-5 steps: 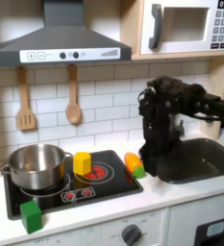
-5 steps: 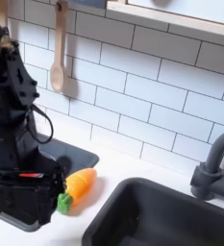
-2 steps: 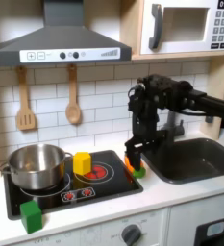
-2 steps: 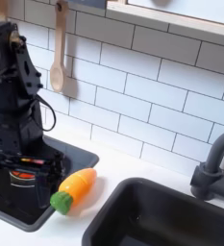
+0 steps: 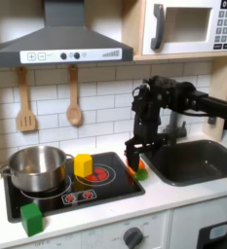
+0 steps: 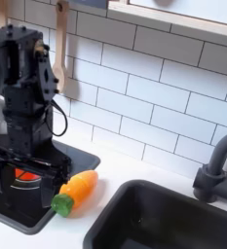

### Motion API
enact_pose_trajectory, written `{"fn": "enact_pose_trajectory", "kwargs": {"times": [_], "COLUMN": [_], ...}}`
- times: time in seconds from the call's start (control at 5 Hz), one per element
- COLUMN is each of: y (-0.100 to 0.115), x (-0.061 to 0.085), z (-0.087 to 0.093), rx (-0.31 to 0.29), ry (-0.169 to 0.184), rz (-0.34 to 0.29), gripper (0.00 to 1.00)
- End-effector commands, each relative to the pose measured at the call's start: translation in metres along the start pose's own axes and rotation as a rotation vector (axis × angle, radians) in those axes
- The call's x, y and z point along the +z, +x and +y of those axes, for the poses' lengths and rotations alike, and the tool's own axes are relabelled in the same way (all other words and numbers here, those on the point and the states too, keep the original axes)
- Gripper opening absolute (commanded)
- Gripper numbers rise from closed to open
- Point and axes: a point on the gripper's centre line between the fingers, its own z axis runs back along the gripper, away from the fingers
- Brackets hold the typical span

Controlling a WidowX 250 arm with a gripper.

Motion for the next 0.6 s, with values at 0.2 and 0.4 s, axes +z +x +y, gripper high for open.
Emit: {"fn": "enact_pose_trajectory", "kwargs": {"times": [0.2, 0.4], "y": [0.0098, 0.0136], "x": [-0.0099, -0.0151], "z": [-0.0118, -0.0185], "rx": [0.016, 0.0], "ry": [-0.076, -0.069], "rz": [0.03, 0.033], "gripper": [1.0, 1.0]}}
